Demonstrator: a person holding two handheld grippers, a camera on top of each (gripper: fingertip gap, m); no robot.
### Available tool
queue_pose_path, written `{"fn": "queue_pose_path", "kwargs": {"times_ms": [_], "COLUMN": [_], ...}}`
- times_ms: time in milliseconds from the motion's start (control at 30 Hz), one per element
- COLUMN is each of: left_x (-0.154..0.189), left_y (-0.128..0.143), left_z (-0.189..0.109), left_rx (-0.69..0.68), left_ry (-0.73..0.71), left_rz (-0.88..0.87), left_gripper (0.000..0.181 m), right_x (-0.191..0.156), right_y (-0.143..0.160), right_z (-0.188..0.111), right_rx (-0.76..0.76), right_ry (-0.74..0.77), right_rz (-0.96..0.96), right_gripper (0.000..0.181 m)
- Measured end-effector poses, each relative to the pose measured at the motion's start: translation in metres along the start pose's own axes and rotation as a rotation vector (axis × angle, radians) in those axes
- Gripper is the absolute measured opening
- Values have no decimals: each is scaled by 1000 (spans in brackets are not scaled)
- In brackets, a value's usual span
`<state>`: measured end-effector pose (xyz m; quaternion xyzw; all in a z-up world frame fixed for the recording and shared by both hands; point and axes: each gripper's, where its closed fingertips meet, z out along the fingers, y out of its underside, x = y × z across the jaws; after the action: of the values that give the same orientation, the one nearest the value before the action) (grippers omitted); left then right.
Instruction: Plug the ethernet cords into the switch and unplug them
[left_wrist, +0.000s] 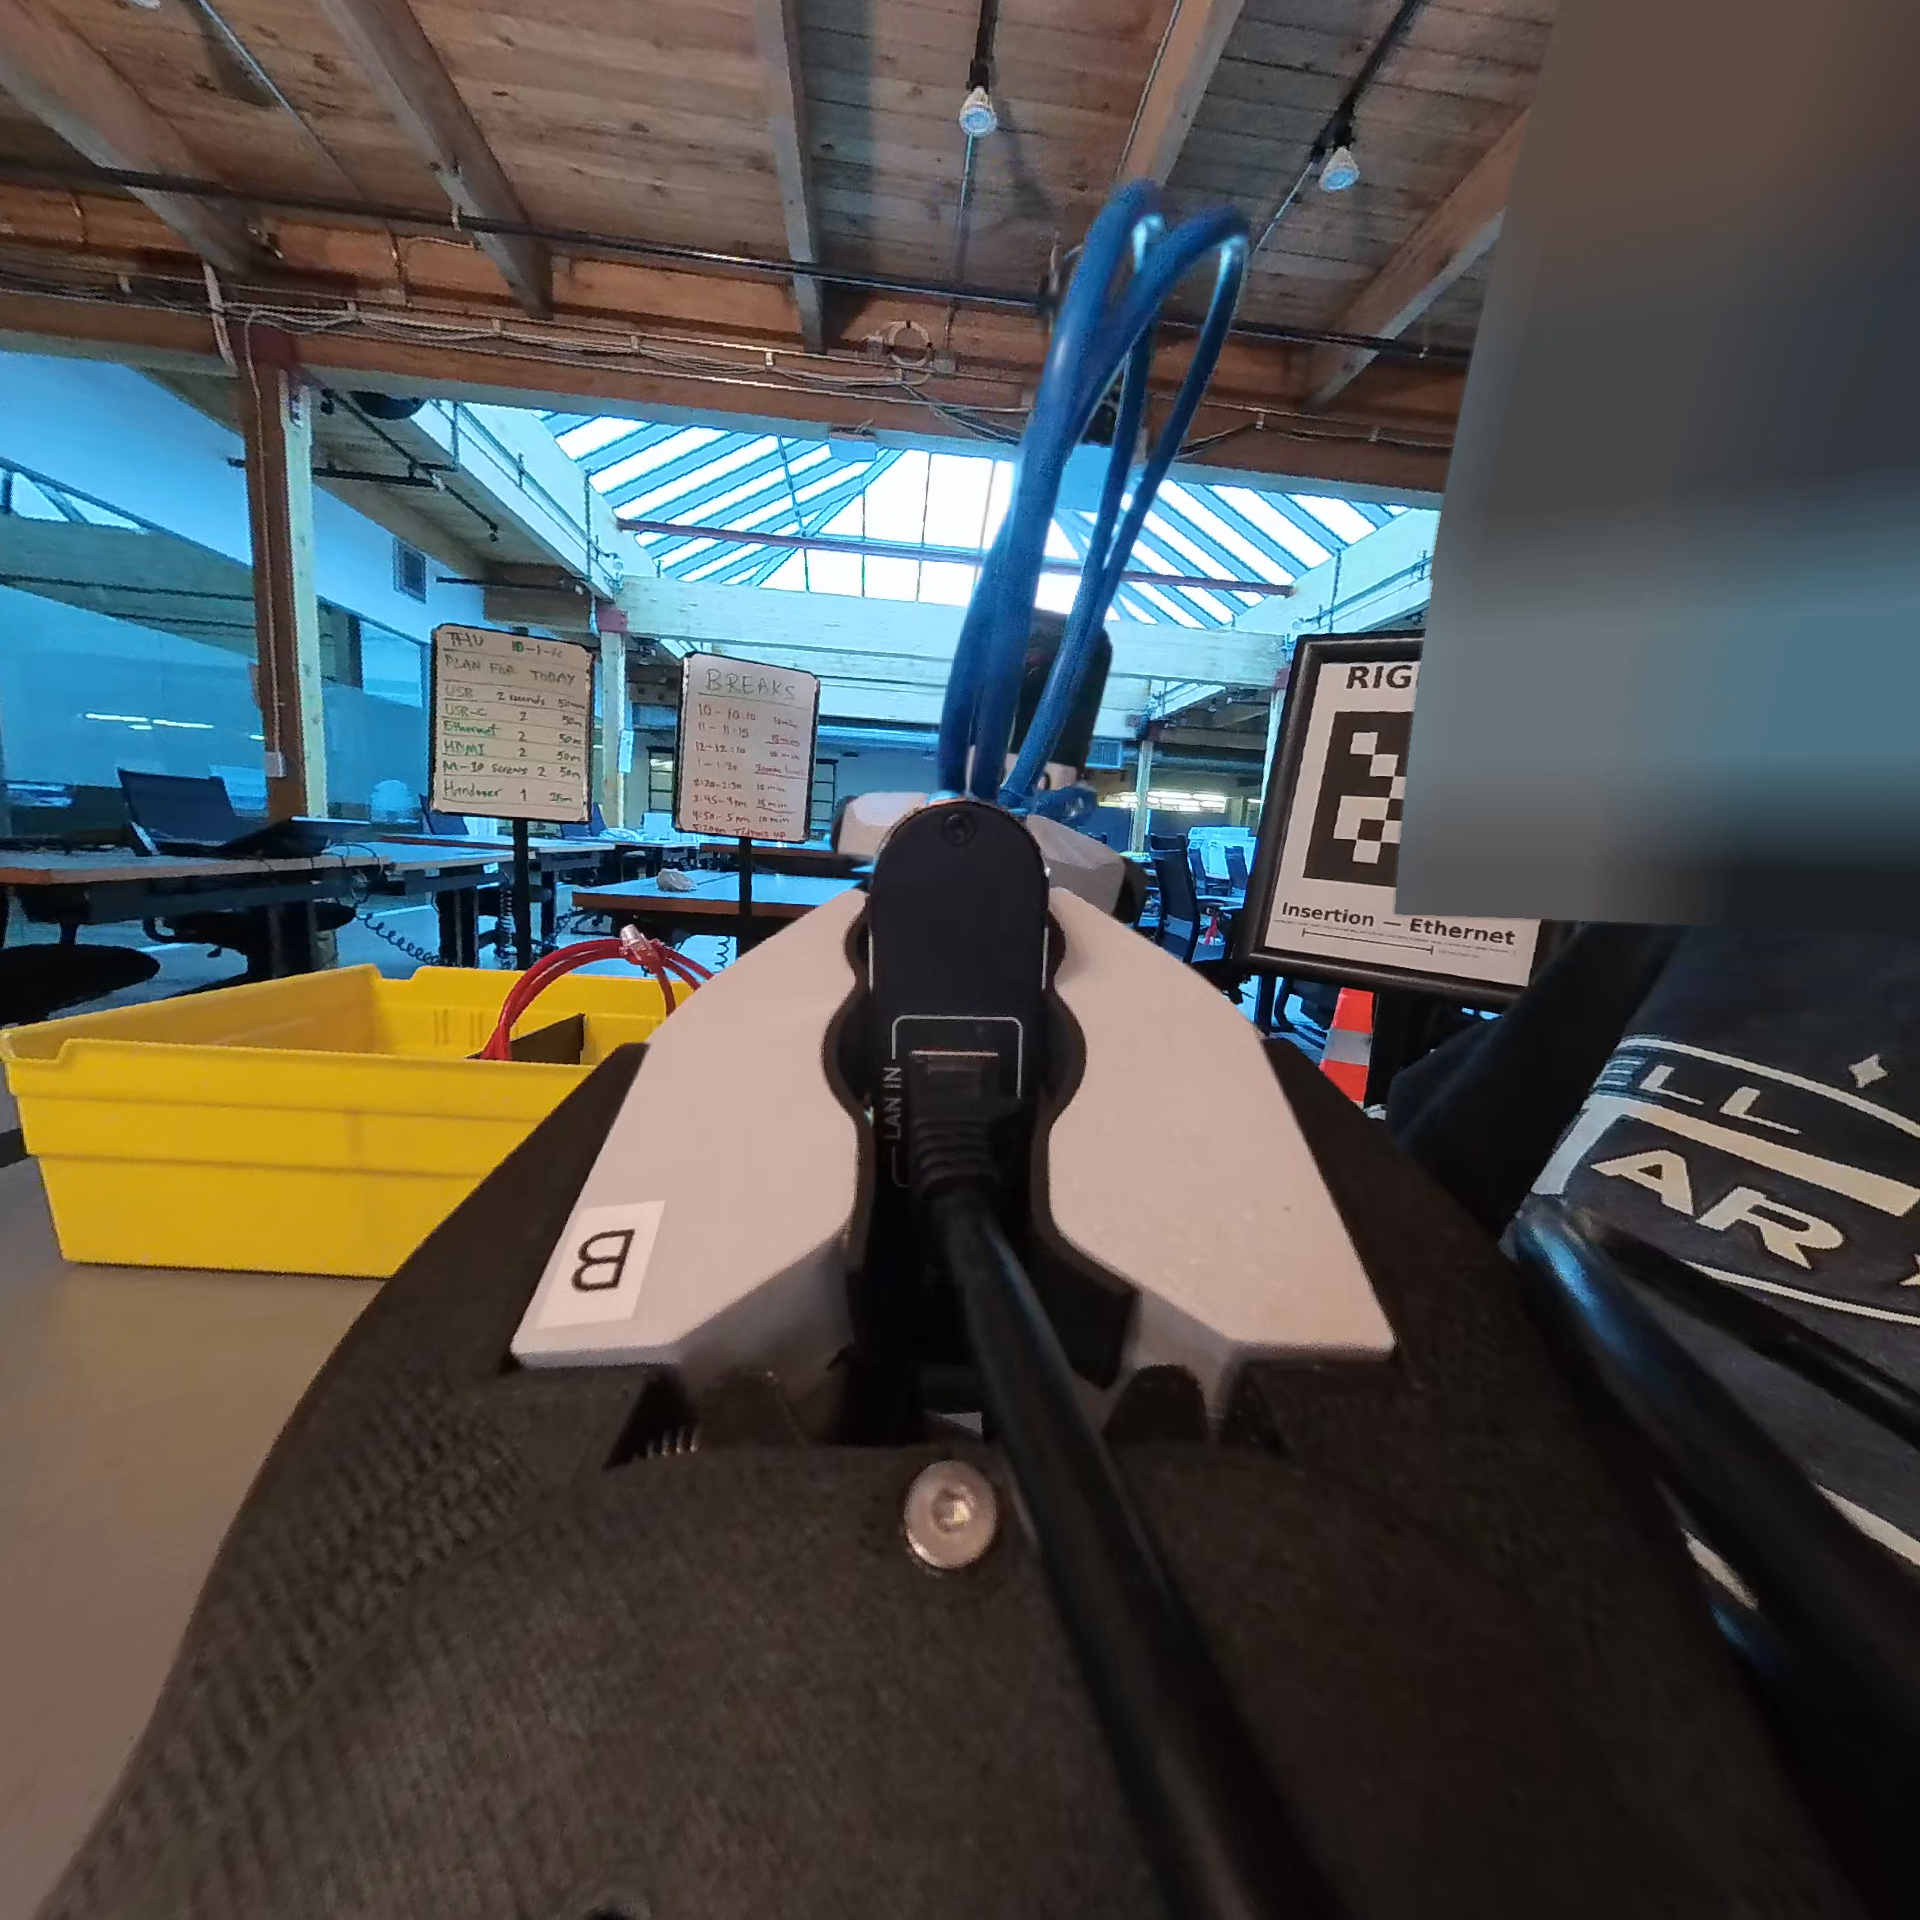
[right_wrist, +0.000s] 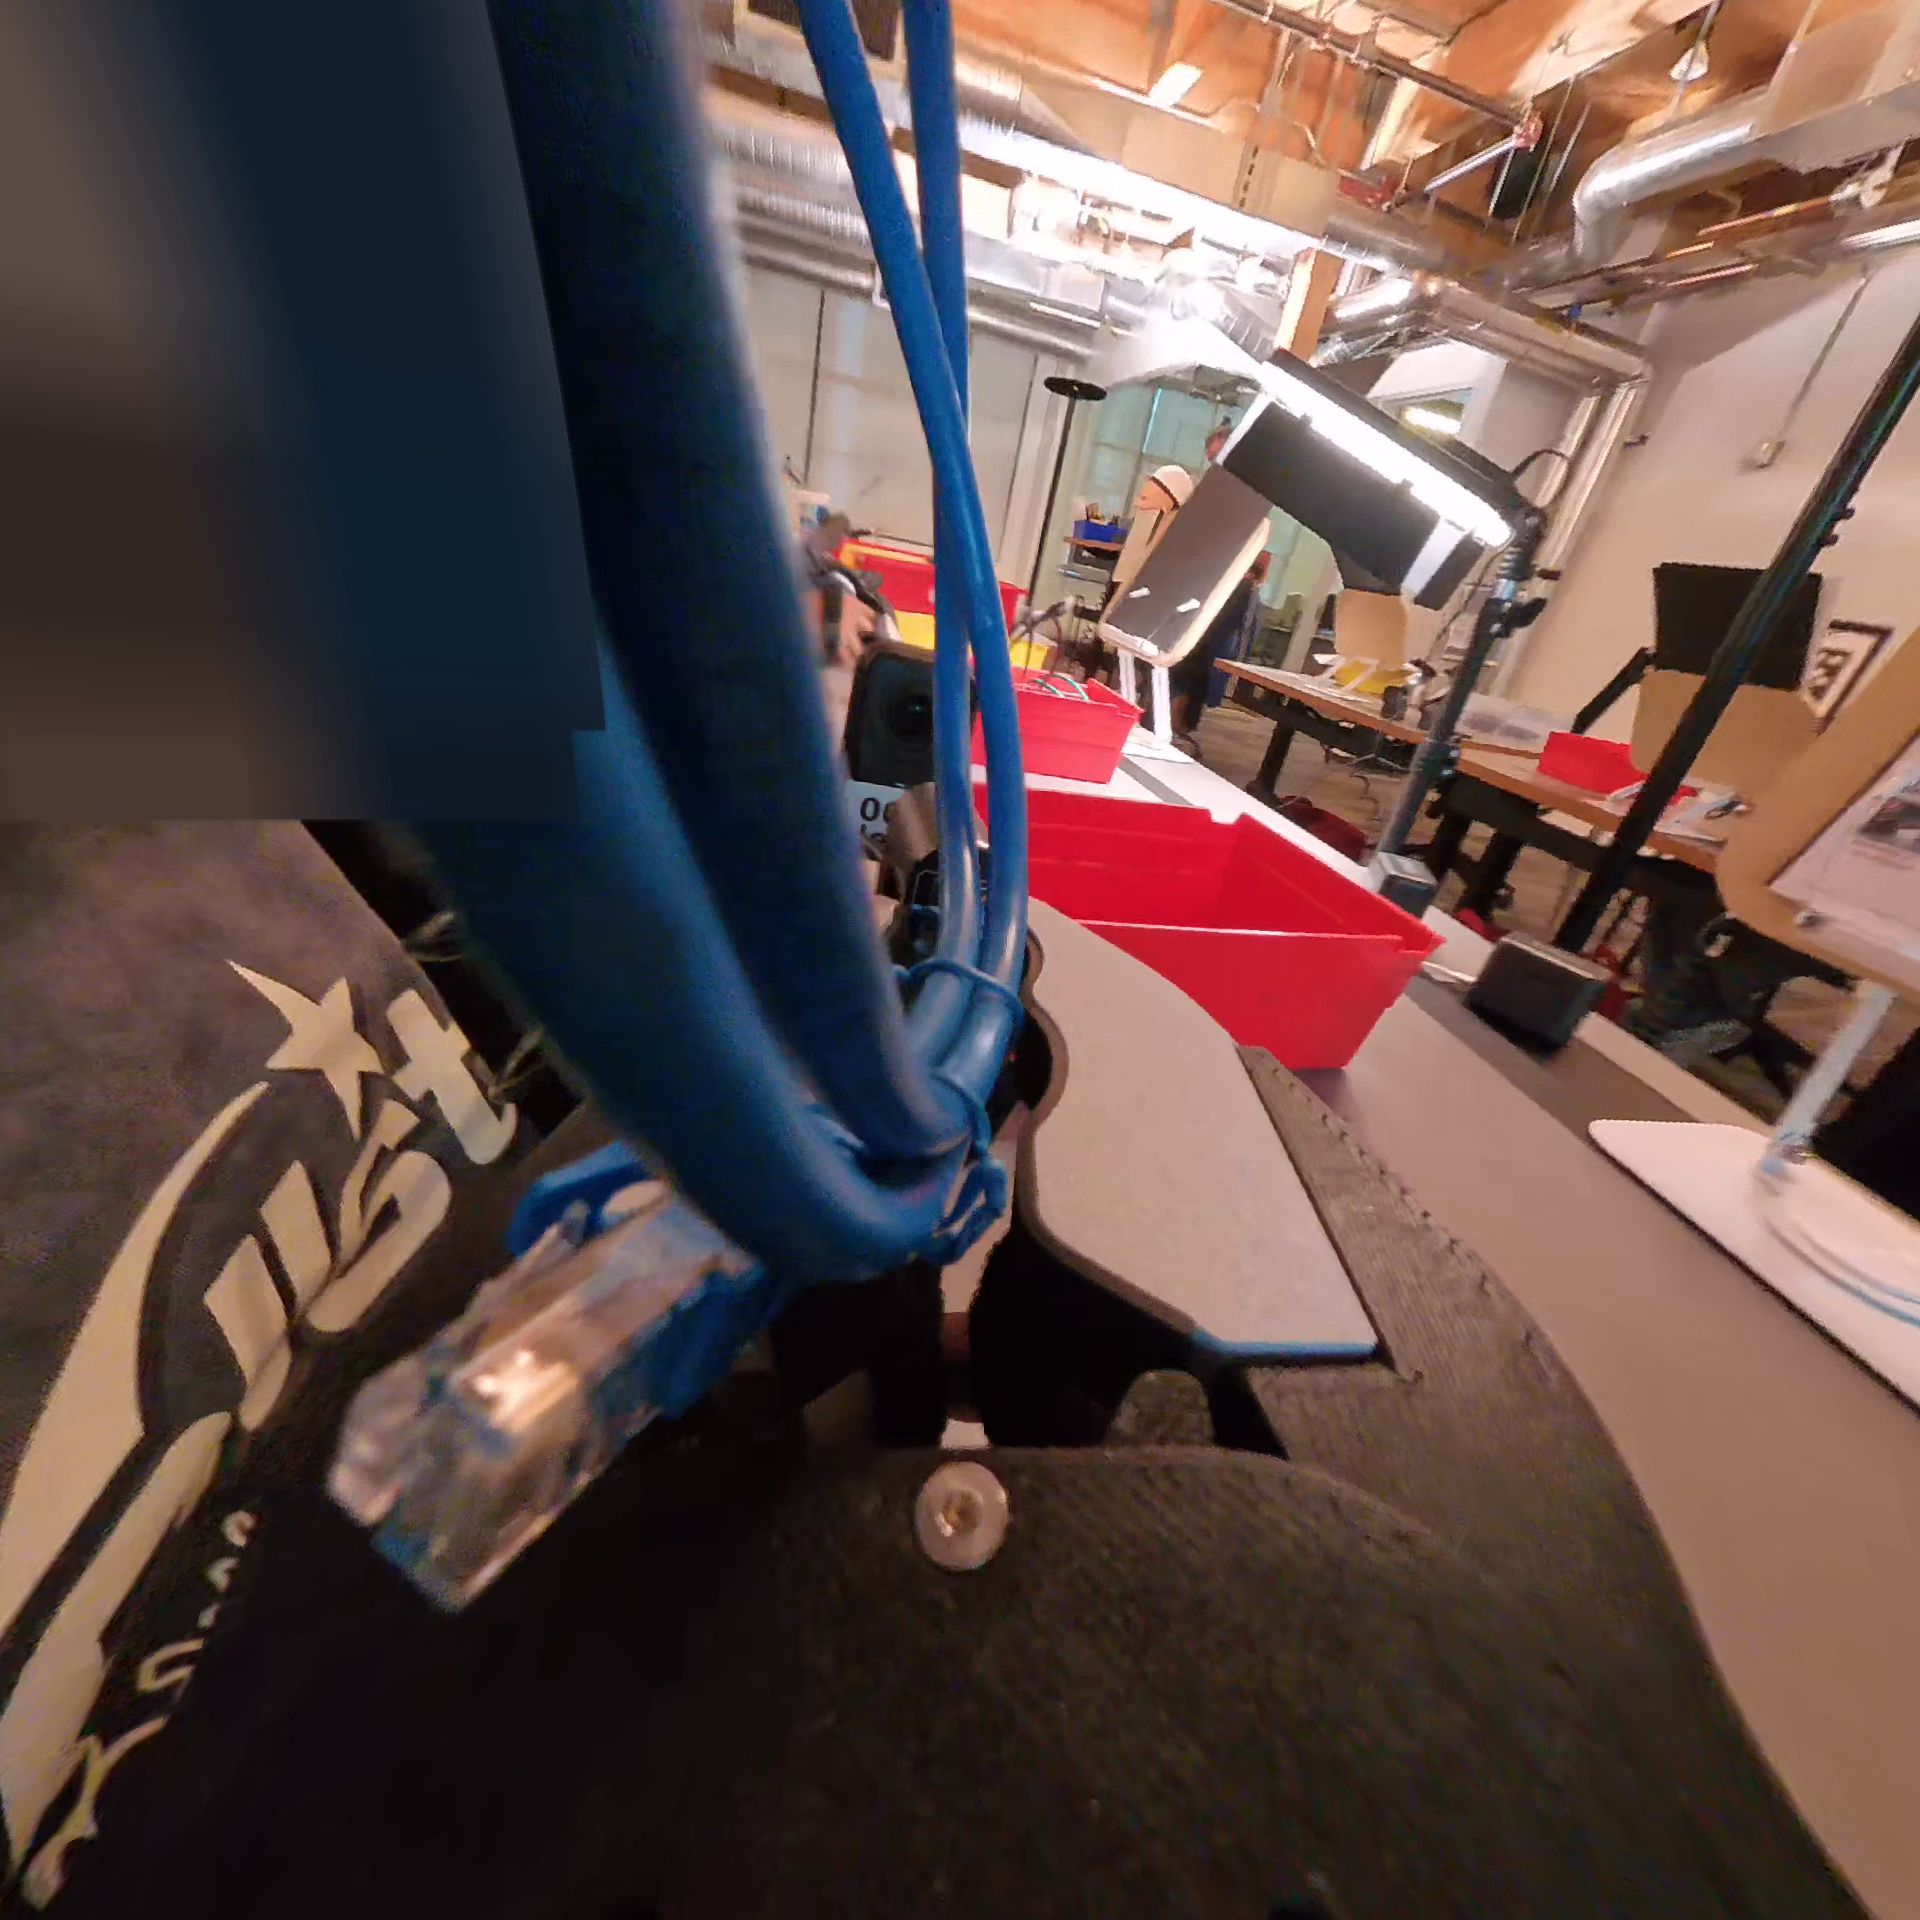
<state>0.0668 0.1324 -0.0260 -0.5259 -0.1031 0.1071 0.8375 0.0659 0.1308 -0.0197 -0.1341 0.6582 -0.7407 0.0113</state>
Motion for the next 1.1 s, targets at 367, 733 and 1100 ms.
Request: {"fn": "queue_pose_path", "kwargs": {"times_ms": [367, 733, 1100], "left_x": [-13, -17, -16], "left_y": [4, -10, -14], "left_z": [-1, -4, -17], "left_rx": [-44, 57, 73], "left_ry": [-140, -128, -76], "left_rz": [158, -1, -12], "left_gripper": [27, 27, 27], "right_x": [14, 36, 119], "right_y": [4, -18, -34], "right_z": [2, -8, -235], "right_rx": [-67, 4, -545], "right_ry": [191, 467, 1026], "right_rz": [-231, -344, -310], "right_gripper": [15, 10, 14]}}
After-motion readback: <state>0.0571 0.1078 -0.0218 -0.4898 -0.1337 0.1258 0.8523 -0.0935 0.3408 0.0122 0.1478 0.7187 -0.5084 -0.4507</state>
